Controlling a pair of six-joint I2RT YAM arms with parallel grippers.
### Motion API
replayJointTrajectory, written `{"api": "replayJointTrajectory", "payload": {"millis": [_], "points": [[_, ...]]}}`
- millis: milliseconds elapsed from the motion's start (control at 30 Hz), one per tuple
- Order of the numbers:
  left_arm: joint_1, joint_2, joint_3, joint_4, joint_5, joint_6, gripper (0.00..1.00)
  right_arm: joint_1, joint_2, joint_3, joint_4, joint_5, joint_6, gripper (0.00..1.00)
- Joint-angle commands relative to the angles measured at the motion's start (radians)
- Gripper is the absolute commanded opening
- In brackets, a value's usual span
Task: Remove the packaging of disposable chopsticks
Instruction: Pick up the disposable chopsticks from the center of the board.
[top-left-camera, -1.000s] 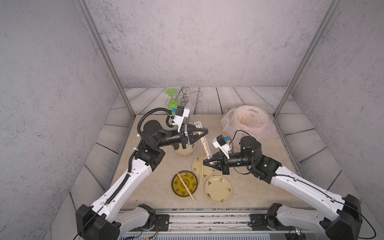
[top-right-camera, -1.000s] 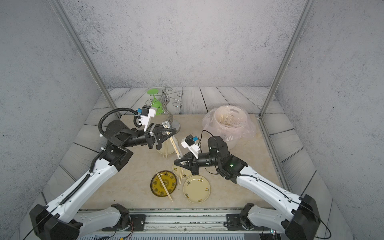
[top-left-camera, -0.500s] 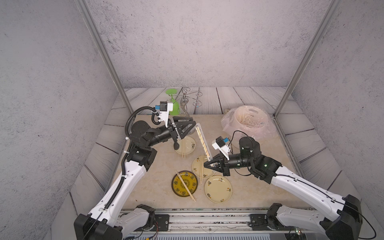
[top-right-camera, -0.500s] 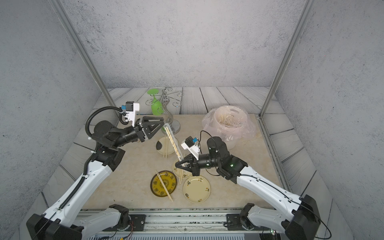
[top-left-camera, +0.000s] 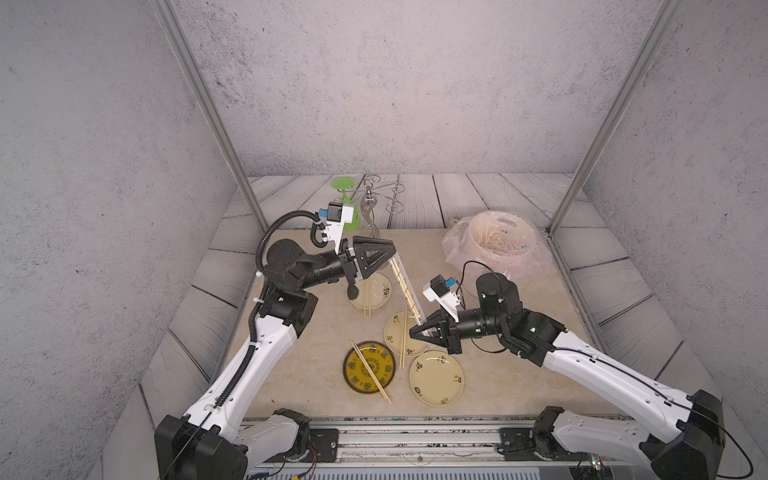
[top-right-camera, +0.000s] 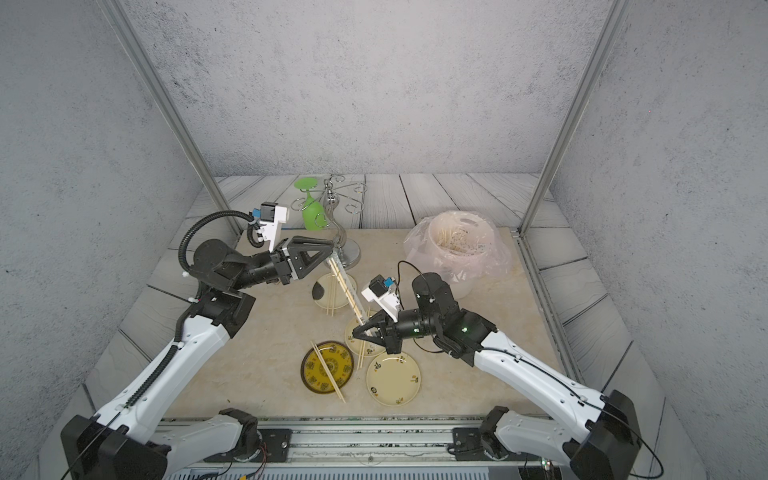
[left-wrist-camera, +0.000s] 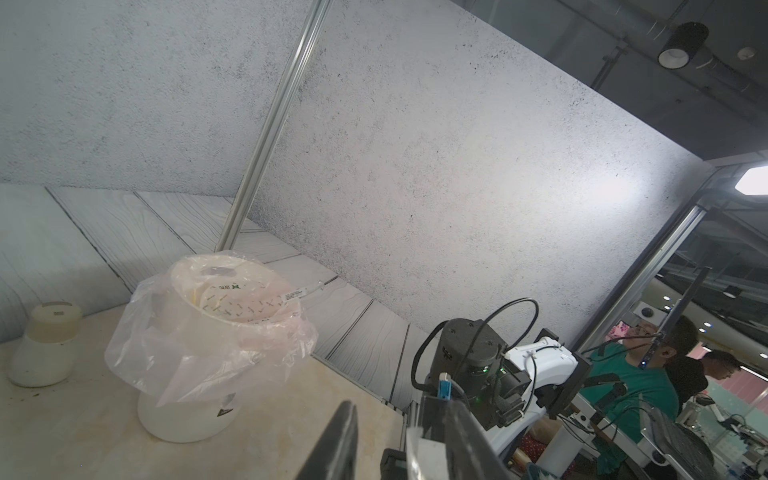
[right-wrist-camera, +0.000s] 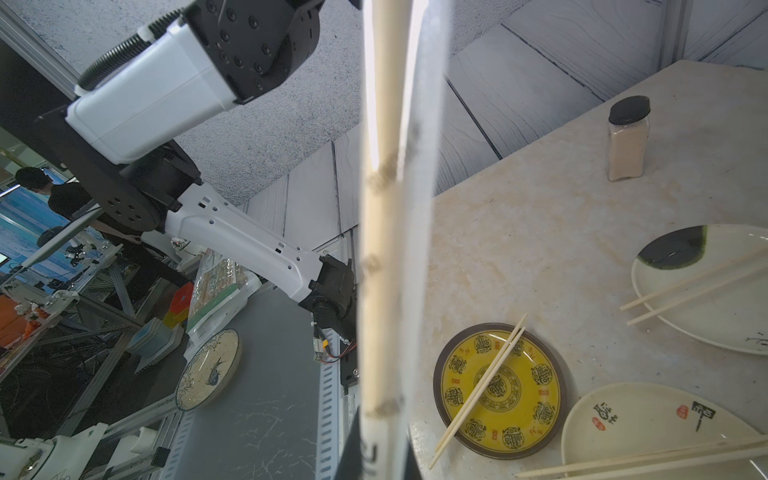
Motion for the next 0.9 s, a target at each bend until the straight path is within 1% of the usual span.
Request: {"api": "replayJointTrajectory", "payload": {"millis": [0, 67, 100, 133, 200, 333, 500, 533, 600, 667, 700, 767, 800, 867], "points": [[-0.009, -0.014, 0.040, -0.040, 0.025, 0.035, 0.47, 0.000, -0.020, 0.026, -0.004, 0.005, -0.003, 0.00], [-0.009, -0.013, 0.040, -0.040, 0.028, 0.034, 0.48, -0.001, -0.022, 0.028, -0.004, 0.005, -0.005, 0.00], [-0.010, -0.013, 0.041, -0.035, 0.031, 0.031, 0.46, 0.000, -0.019, 0.029, -0.008, 0.009, -0.006, 0.00], [-0.013, -0.010, 0.039, -0.025, 0.037, 0.026, 0.42, 0.000, -0.018, 0.031, -0.014, 0.011, -0.009, 0.00], [-0.019, -0.011, 0.038, -0.020, 0.041, 0.024, 0.32, -0.001, -0.009, 0.036, -0.022, 0.014, -0.010, 0.00], [-0.025, -0.023, 0.030, -0.009, 0.029, 0.030, 0.01, 0.000, -0.001, 0.035, -0.027, 0.009, -0.015, 0.00], [-0.024, -0.040, 0.031, -0.079, -0.025, 0.085, 0.00, -0.001, -0.009, 0.034, -0.040, 0.012, -0.020, 0.00], [-0.024, -0.042, 0.028, -0.082, -0.047, 0.085, 0.00, -0.001, -0.013, 0.035, -0.041, 0.016, -0.014, 0.00], [-0.024, -0.052, 0.014, -0.106, -0.135, 0.098, 0.00, 0.000, -0.012, 0.048, -0.035, 0.036, 0.030, 0.00], [-0.027, -0.064, -0.010, -0.108, -0.206, 0.145, 0.00, 0.004, 0.014, 0.107, -0.049, 0.037, 0.133, 0.00], [-0.029, -0.066, -0.012, -0.136, -0.234, 0.161, 0.00, 0.009, 0.031, 0.135, -0.055, 0.026, 0.183, 0.00], [-0.043, -0.067, 0.008, -0.239, -0.296, 0.224, 0.00, 0.033, 0.070, 0.213, -0.061, 0.024, 0.320, 0.00], [-0.046, -0.064, 0.019, -0.285, -0.328, 0.233, 0.00, 0.045, 0.083, 0.243, -0.058, 0.020, 0.376, 0.00], [-0.046, -0.045, 0.045, -0.333, -0.338, 0.233, 0.00, 0.070, 0.103, 0.291, -0.023, 0.012, 0.464, 0.00]]}}
